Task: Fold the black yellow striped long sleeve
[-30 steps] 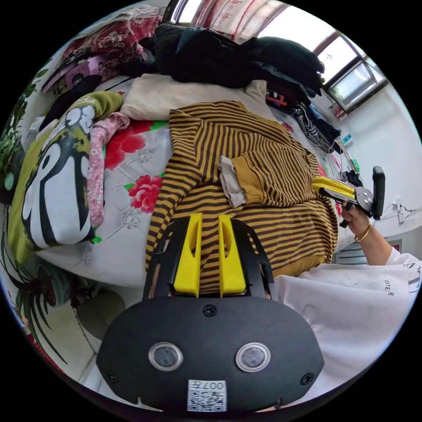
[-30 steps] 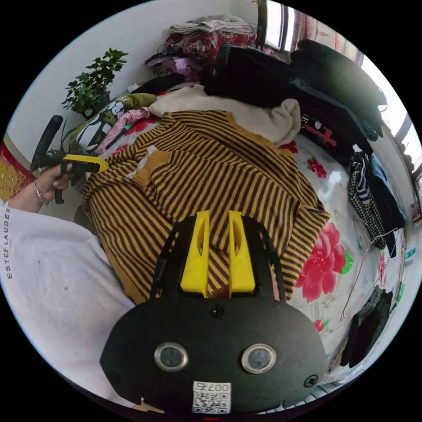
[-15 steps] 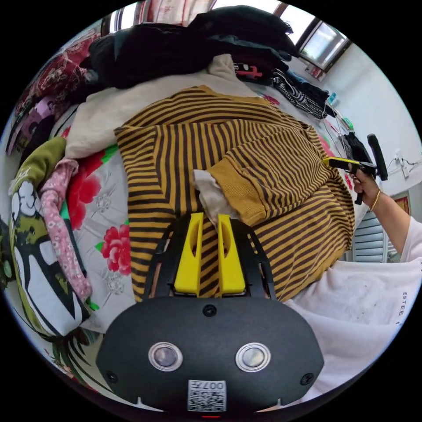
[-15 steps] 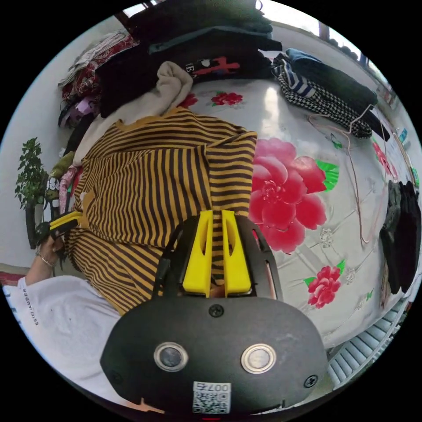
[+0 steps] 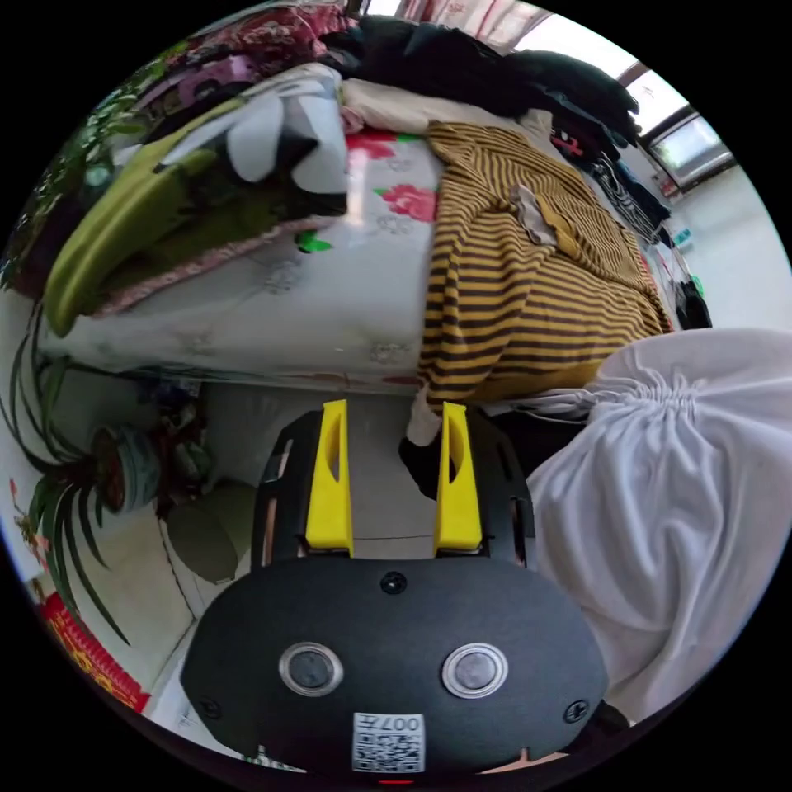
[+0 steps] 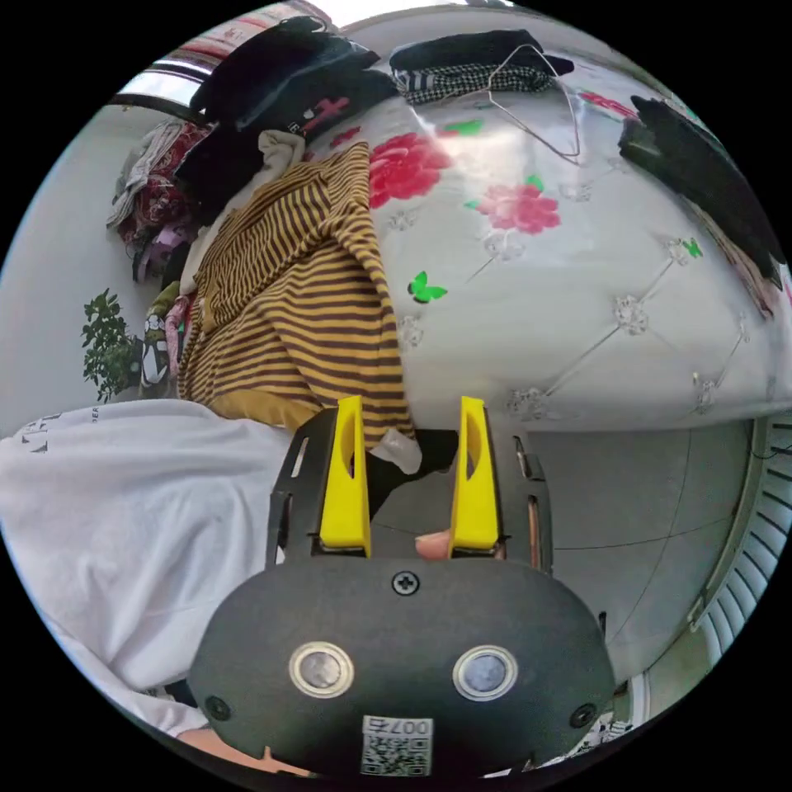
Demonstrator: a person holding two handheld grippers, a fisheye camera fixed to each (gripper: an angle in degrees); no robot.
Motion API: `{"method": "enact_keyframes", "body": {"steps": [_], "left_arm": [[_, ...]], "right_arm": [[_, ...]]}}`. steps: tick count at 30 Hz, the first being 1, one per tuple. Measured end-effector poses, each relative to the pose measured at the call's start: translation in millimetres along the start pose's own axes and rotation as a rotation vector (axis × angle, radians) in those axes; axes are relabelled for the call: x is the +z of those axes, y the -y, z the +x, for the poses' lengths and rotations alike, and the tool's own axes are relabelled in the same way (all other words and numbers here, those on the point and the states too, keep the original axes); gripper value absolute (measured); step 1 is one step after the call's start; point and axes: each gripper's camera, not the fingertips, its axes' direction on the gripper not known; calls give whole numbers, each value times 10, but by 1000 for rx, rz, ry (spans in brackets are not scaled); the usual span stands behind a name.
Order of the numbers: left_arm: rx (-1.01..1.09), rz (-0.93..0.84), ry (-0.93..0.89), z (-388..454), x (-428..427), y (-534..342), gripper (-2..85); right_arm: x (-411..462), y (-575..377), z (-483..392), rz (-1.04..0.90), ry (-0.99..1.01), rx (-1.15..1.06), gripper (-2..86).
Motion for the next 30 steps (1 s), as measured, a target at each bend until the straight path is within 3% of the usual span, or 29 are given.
{"method": "enact_keyframes", "body": {"steps": [4,8,10,14,16,21,23,27,30], "left_arm": [[121,-111,-85,146,473,282,149],[222,-204,0,262,661,482,39],[356,-219,-71,278,526,545,26],[429,-212,-292,32,105,645,16],[399,-154,-518,-247,-206,785,12],[408,49,-721,-534,-707,1420,17],[289,131,-761,-676,-754,1798,26],[-248,360,-764,-1005,-516,2444,73],[-367,396,-656,-884,-363,2561,94]], "right_arm": [[390,43,-7,-140,26,-56,105],[684,202,11,-290,-50,-119,73],[619,238,51,-319,-31,-158,56],[97,225,344,-232,200,-190,29],[-137,265,565,-177,336,-154,20],[-825,820,832,90,557,-128,9],[-974,1156,794,177,587,-121,10],[-1031,1845,657,430,558,50,25],[-782,2039,532,393,419,101,39]]}}
